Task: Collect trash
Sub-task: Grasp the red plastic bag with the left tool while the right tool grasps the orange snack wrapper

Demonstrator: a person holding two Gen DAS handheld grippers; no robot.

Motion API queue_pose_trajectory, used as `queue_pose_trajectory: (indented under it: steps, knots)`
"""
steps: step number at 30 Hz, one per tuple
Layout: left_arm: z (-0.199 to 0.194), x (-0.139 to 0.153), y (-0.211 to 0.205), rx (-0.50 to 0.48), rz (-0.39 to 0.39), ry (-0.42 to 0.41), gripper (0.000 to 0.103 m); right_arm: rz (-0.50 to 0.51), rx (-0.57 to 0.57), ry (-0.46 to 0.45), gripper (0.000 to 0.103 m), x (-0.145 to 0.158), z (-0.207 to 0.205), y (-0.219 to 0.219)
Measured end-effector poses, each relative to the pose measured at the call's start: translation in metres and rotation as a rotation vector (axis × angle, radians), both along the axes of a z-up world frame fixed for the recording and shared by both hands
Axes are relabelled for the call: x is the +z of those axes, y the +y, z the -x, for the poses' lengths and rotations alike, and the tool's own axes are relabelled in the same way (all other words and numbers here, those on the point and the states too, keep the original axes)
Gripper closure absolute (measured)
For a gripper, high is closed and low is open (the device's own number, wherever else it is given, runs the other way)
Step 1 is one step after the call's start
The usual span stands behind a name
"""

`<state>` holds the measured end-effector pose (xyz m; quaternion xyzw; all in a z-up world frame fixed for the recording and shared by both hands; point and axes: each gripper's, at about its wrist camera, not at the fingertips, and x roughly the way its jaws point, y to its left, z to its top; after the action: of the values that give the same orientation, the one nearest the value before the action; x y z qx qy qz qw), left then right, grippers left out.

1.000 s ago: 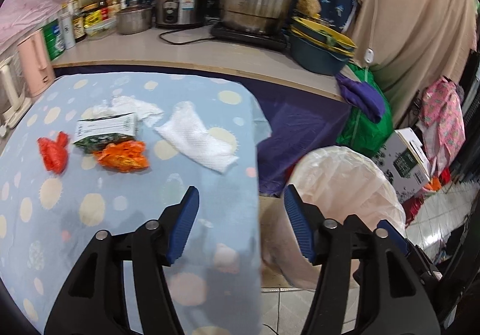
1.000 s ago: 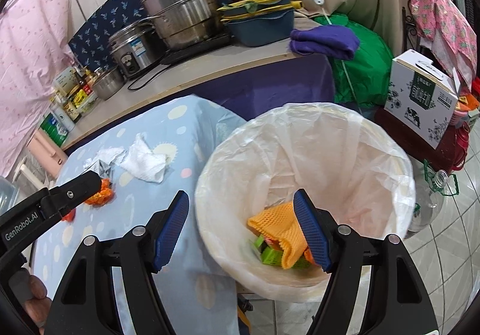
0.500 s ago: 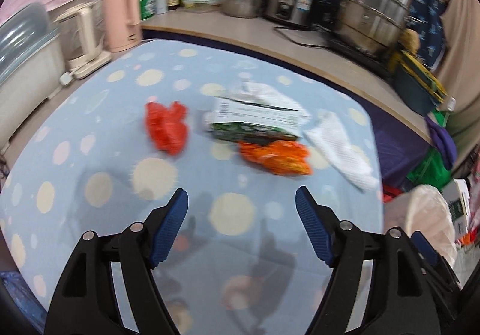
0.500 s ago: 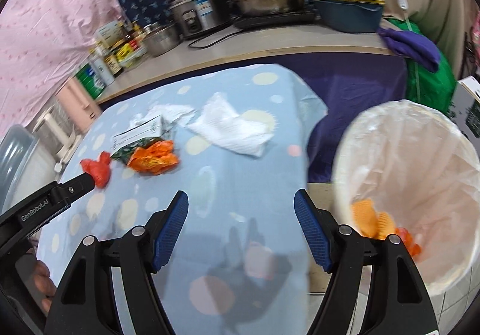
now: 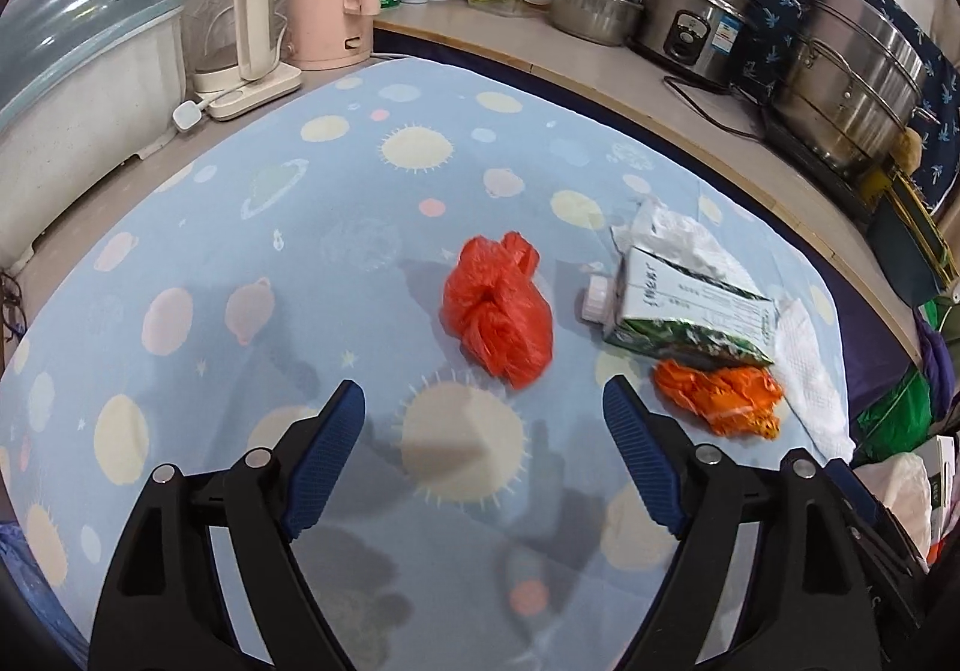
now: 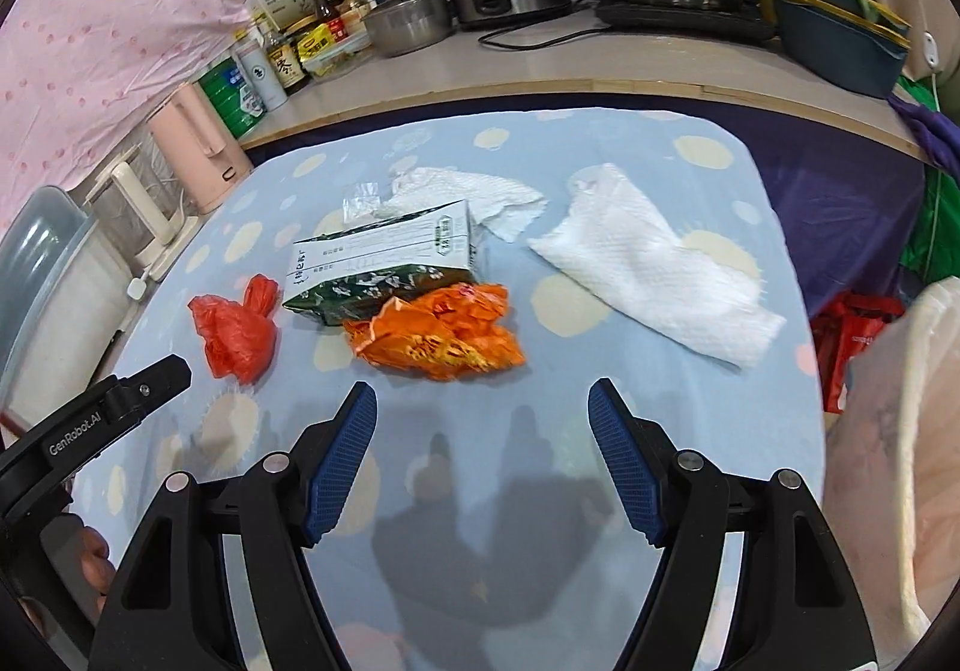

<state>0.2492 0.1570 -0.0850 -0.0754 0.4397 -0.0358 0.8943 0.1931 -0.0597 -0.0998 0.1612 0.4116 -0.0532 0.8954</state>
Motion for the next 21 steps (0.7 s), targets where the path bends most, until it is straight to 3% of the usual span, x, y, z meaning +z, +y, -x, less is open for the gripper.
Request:
queue_pose_trajectory:
  steps: [18,21]
  knots:
    - [-0.061,-0.037,-0.009,-0.016,0.008,0.047,0.024,0.014,0.038,0.026,0.025,-0.024,-0.057,0.007]
    - [-0.063,-0.040,-0.013,-0.032,0.006,0.053,0.035,0.014,0.052,0.043,0.028,-0.029,-0.061,0.008]
